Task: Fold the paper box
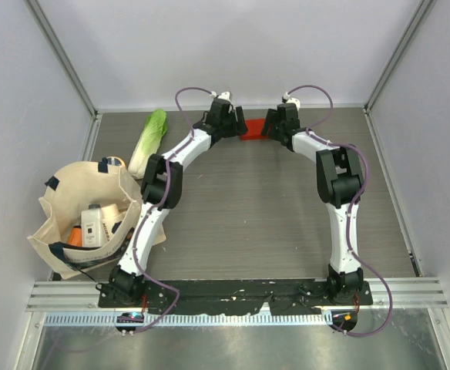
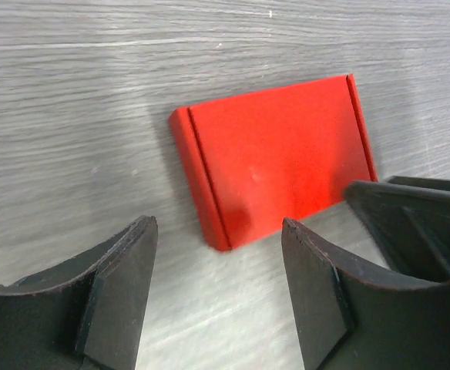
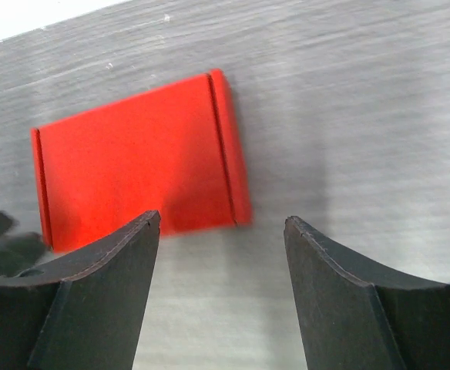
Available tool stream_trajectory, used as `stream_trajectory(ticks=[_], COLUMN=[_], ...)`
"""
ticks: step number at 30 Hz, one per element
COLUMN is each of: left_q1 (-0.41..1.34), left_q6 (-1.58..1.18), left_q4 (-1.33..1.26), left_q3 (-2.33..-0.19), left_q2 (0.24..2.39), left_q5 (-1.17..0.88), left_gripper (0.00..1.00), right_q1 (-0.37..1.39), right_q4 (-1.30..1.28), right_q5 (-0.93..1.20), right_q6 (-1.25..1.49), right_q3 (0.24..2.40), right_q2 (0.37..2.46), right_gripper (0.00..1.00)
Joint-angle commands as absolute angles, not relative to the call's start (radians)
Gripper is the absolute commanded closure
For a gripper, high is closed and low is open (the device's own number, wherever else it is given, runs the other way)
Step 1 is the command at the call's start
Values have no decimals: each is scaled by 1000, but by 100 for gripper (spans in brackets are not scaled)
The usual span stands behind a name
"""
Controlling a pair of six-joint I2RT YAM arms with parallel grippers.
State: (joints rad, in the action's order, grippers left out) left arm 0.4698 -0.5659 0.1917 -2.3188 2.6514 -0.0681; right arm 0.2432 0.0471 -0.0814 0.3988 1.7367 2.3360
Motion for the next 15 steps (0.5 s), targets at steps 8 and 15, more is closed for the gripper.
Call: stream_trajectory(ticks=[8,15], left_q1=[572,721], left_q6=[-489,-498], left_q4=[177,62], left_q3=[-1763,-1435], left_q2=[1937,1544], left_q5=[-17,-112], left_gripper=[32,22], right_q1=[227,236], right_q4=[-109,-101], right_q5=[-194,-23], right_q6=[337,342], right_q3=[1155,816], right_q2=[1604,933], right_gripper=[29,19])
